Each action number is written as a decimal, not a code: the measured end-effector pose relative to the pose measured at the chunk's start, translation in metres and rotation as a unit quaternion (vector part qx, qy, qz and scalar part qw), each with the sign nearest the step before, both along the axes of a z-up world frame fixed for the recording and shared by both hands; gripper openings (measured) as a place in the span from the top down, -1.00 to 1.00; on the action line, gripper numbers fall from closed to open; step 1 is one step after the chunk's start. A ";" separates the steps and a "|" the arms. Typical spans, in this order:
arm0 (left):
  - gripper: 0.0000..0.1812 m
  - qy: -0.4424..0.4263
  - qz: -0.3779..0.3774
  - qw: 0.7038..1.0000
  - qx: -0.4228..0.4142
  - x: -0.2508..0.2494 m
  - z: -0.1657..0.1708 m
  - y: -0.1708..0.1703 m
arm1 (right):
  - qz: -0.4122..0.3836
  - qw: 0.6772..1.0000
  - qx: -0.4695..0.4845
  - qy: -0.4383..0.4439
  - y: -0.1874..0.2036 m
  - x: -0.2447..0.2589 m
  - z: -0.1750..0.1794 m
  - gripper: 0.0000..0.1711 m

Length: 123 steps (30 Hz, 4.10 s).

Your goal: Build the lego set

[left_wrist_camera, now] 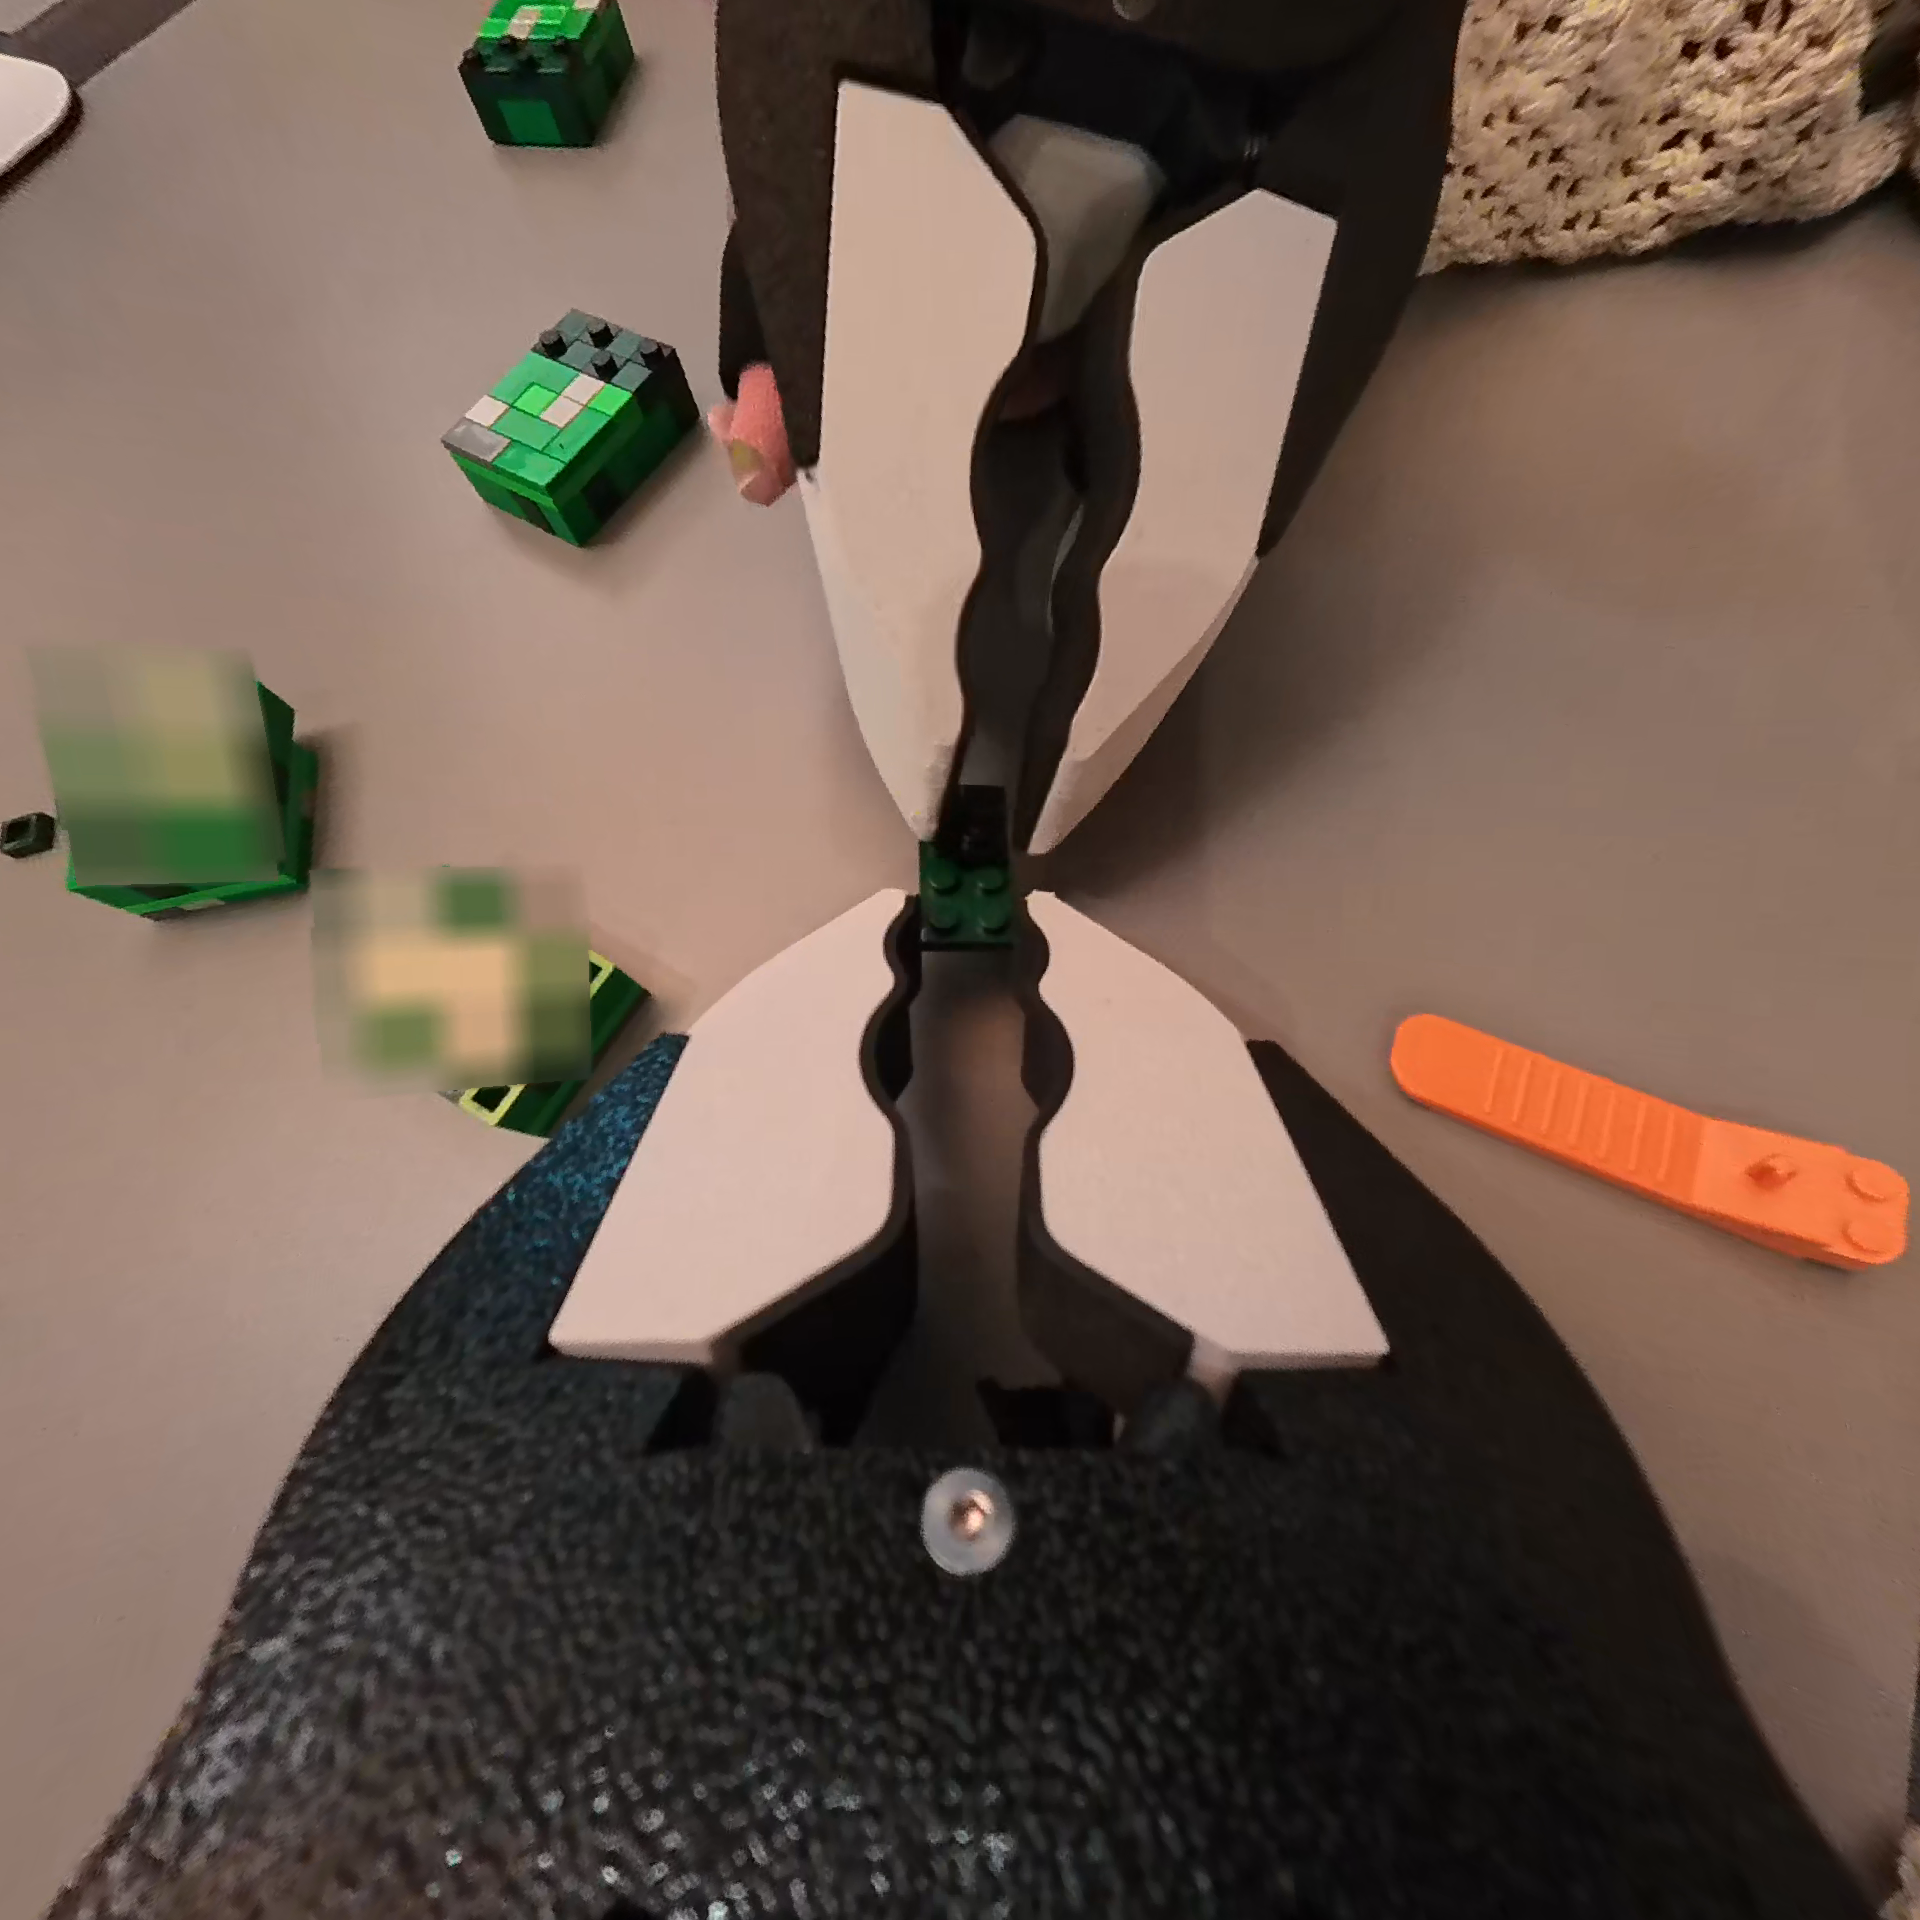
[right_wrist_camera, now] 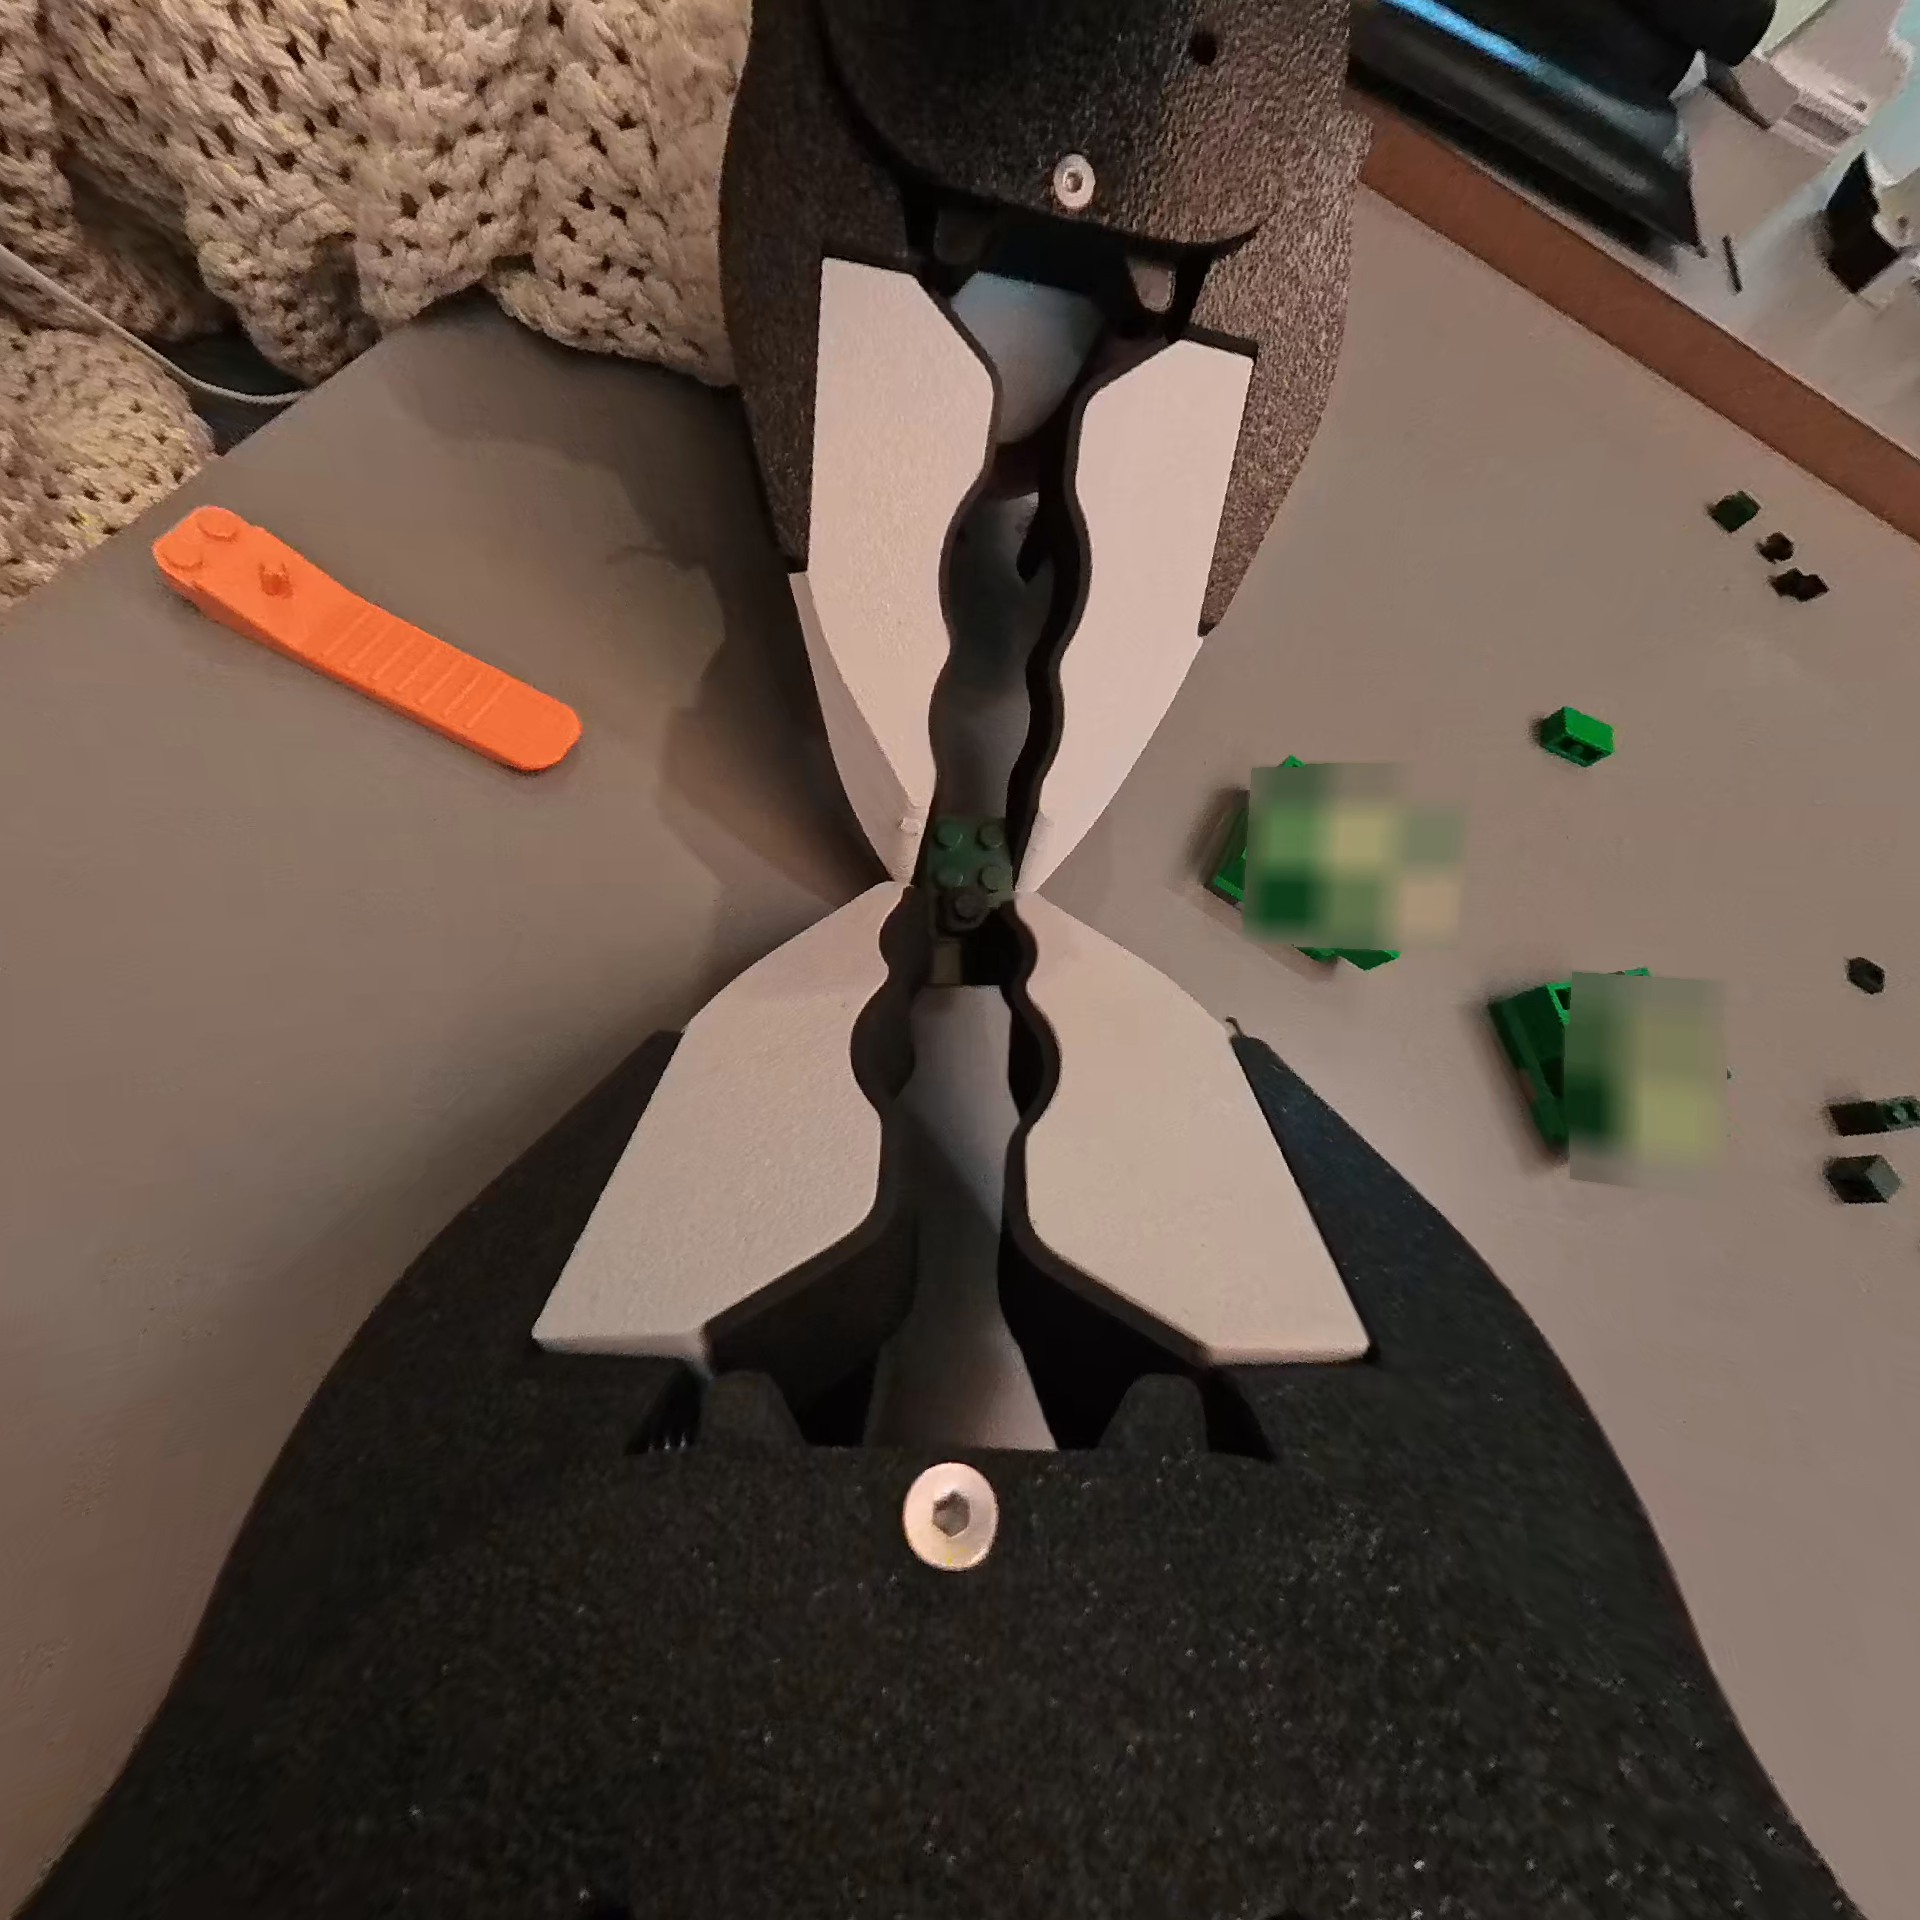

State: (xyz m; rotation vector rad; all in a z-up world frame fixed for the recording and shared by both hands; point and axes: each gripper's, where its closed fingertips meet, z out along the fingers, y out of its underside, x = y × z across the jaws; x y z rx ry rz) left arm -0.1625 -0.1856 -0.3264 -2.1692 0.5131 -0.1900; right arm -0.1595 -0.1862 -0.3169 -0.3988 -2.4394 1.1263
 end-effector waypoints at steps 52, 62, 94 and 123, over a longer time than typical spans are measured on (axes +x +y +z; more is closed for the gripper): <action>0.83 -0.124 0.134 0.982 0.038 -0.027 0.021 0.009 | -0.081 0.901 0.191 0.381 0.012 -0.032 0.032 0.54; 0.83 -0.061 0.153 0.984 0.068 -0.044 0.026 0.002 | -0.127 0.929 0.111 0.328 0.036 -0.036 0.033 0.50; 0.82 0.160 0.168 0.958 0.168 -0.164 0.039 -0.030 | -0.371 0.855 -0.125 -0.339 0.135 -0.183 0.019 0.91; 0.82 0.157 0.156 0.963 0.156 -0.159 0.034 -0.033 | -0.253 0.919 0.086 -0.291 0.096 -0.250 -0.008 1.00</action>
